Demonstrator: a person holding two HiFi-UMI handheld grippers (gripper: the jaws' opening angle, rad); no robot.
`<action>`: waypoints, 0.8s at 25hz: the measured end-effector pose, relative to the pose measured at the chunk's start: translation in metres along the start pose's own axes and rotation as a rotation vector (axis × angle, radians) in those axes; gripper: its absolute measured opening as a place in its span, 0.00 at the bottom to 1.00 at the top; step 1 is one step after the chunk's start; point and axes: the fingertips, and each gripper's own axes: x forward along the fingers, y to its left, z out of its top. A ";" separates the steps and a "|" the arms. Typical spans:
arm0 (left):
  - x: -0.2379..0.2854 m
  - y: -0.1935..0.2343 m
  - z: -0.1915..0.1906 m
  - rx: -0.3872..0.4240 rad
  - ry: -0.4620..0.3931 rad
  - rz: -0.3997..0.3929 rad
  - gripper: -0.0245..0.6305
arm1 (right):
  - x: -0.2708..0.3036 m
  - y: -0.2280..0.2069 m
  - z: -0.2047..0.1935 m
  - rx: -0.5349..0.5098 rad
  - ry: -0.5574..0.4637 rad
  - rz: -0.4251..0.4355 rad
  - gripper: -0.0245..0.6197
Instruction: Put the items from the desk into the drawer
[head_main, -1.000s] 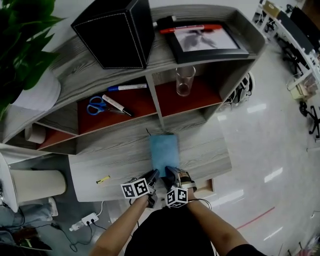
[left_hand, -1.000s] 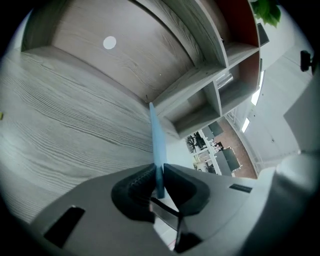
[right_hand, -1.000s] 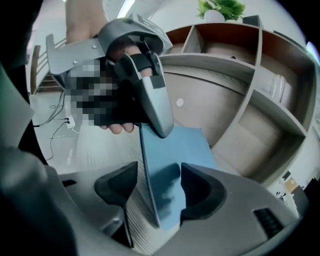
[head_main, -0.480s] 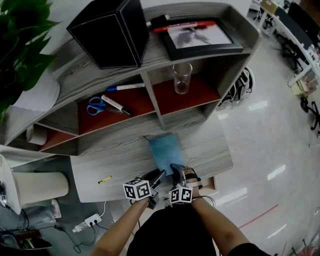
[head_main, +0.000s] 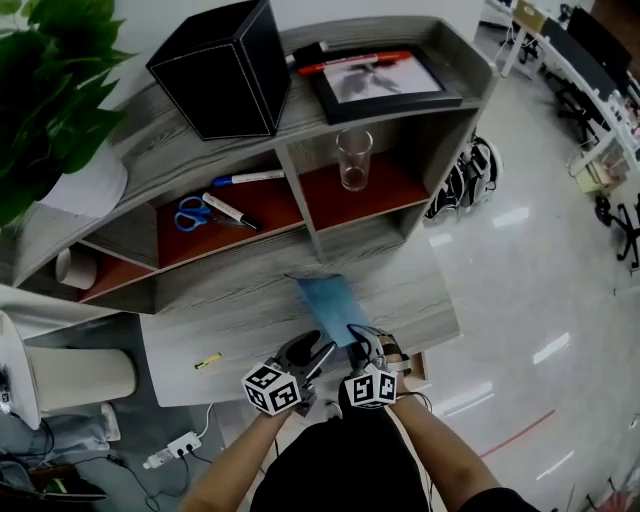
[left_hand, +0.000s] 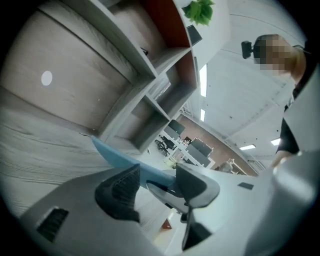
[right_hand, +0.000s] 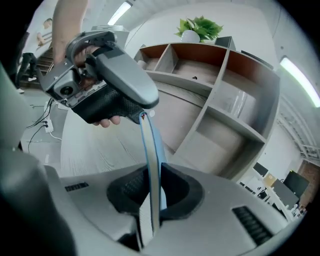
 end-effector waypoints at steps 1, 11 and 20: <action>-0.003 -0.002 0.000 0.016 0.001 0.000 0.37 | -0.003 -0.003 0.001 0.016 -0.006 -0.002 0.12; -0.025 0.026 -0.022 -0.041 0.042 0.096 0.37 | -0.024 -0.014 0.026 0.360 -0.083 0.100 0.12; -0.039 0.044 -0.020 -0.075 0.005 0.149 0.37 | -0.062 -0.022 0.035 0.742 -0.175 0.262 0.12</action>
